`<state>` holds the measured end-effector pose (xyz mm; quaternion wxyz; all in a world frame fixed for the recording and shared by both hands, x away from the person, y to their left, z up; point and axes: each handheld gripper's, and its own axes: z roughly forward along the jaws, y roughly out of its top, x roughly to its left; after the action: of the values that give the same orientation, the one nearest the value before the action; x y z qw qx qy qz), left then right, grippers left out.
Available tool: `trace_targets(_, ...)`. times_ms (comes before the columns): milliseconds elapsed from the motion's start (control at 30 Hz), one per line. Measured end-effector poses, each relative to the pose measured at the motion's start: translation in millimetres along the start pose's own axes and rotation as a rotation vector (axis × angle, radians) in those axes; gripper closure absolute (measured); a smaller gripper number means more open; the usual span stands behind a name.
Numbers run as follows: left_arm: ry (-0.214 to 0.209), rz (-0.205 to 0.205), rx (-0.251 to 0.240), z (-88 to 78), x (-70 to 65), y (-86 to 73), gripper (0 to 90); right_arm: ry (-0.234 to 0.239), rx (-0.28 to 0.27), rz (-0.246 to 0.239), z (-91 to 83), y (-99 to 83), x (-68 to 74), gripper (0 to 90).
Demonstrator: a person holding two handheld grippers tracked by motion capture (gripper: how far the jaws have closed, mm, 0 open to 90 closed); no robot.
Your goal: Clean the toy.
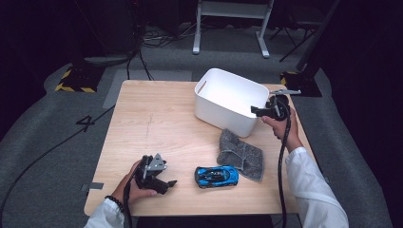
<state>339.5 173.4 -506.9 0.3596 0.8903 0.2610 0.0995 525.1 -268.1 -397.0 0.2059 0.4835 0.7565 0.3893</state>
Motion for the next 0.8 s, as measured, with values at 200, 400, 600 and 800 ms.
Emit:
trace_targets(200,0.004,0.003,0.001,0.2,-0.6,0.3,15.4,0.039,0.042,-0.057,-3.0,1.2,1.4,36.0)
trace_targets(400,-0.004,0.011,0.000,1.0,-2.2,1.2,15.6,0.077,0.049,-0.080,-6.7,-3.1,9.6,37.6)
trace_targets(600,-0.009,0.016,0.000,1.7,-3.1,1.8,15.7,0.112,0.055,-0.121,-12.3,-7.8,13.2,40.8)
trace_targets(800,-0.011,0.015,0.000,2.3,-3.9,2.4,15.6,0.131,0.066,-0.148,-15.6,-10.0,16.4,41.6)
